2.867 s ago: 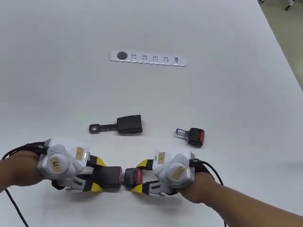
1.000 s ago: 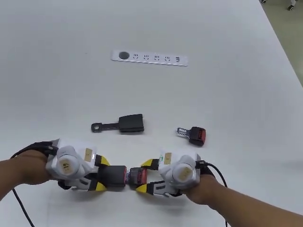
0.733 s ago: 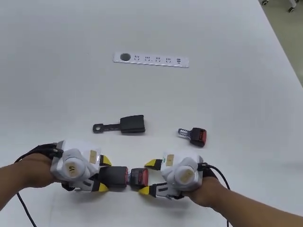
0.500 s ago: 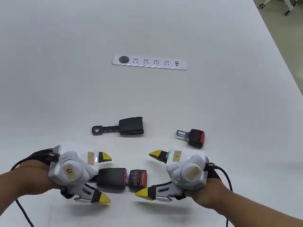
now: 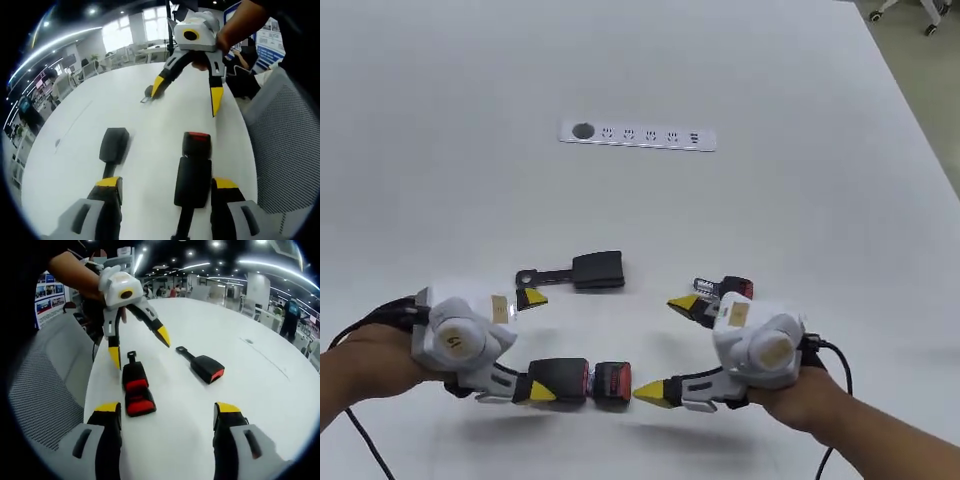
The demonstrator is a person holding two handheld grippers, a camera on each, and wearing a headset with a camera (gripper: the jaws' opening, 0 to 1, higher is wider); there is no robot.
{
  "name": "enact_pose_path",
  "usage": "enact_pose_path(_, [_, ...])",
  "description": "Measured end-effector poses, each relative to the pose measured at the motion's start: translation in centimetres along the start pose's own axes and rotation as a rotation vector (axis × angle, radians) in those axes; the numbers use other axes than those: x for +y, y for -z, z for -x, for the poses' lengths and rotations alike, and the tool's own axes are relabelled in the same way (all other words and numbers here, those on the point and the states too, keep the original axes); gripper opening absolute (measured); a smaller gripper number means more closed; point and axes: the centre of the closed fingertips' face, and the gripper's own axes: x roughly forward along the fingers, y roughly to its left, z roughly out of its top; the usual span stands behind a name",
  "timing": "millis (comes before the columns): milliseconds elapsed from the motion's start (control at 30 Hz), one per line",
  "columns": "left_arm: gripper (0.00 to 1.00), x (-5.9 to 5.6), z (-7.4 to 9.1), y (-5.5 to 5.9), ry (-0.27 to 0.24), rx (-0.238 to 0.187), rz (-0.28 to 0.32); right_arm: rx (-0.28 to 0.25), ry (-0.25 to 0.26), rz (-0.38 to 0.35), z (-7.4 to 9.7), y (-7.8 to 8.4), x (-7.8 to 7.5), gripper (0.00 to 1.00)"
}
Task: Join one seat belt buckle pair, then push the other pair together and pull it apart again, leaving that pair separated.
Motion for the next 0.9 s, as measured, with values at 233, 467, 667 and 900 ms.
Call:
enact_pose_path(233, [0.74,3.1,0.2,-0.8,-0.045,0.006,-0.011,0.02,0.072,-0.013,2.2,1.2,-4.1,0.74])
enact_pose_path(467, [0.73,5.9,-0.2,-1.5,-0.056,0.021,-0.041,0.062,0.097,-0.035,4.2,3.1,-7.4,0.73])
enact_pose_path(667, [0.73,7.7,-0.8,-2.4,-0.06,0.02,-0.055,0.085,0.104,-0.052,5.0,4.2,-9.5,0.74])
enact_pose_path(900, [0.72,9.1,-2.2,-2.7,-0.051,0.01,-0.032,0.126,0.107,-0.061,5.2,5.9,-11.8,0.72])
